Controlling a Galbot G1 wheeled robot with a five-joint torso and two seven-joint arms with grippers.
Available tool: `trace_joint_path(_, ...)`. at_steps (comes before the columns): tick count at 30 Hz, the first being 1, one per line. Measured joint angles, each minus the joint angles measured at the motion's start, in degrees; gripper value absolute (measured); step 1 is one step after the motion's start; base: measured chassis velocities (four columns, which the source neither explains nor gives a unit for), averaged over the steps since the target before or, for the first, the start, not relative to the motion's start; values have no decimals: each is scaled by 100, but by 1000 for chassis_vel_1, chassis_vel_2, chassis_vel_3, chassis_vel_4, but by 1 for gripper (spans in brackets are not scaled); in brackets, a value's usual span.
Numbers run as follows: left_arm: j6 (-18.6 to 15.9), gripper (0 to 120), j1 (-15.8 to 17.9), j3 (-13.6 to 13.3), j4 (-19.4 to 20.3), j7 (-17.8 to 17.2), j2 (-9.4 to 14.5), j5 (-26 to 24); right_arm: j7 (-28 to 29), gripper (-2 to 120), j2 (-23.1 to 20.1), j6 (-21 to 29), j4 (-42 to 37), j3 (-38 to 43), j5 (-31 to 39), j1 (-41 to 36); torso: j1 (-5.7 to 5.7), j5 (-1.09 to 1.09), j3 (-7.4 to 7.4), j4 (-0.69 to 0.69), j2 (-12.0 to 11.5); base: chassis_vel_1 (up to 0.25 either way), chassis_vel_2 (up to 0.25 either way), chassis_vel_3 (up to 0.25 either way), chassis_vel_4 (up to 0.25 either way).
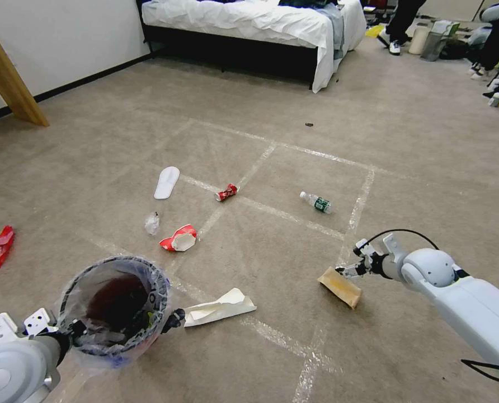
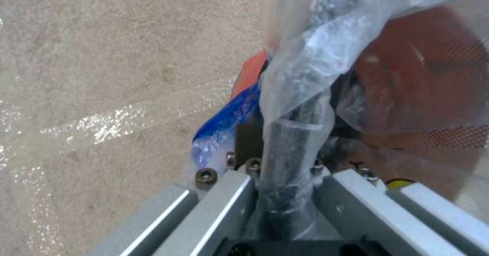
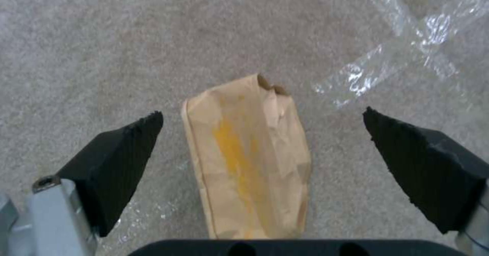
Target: Pick up the trash bin and place the garbage on the floor into it.
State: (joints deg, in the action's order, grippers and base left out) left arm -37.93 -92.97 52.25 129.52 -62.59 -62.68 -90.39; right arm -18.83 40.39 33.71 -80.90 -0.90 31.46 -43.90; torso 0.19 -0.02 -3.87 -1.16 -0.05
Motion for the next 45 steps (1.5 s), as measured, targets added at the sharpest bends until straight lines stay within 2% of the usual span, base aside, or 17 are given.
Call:
trace_joint_path(7,2,0,-1,-33,-12,5,-2,26,-70,100,212,-144,247,106,-114,-204,0,1,0,-1,0,0,0,0,0)
trace_joint_path(16,7,0,-26,-51,-12,16,-26,69,-85,100,512,-218,644,56,-225,-96,0,0,0,0,0,0,0,0,0)
trace_joint_path(33,28,0,47,-118,-74,15,0,97,-248,100,810,-534,1475,-106,-399,194,0,1,0,0,0,0,0,0,0)
trace_joint_path(45,35,0,125,-175,-131,13,11,94,-246,100,950,-571,1787,-203,-449,278,0,1,0,0,0,0,0,0,0)
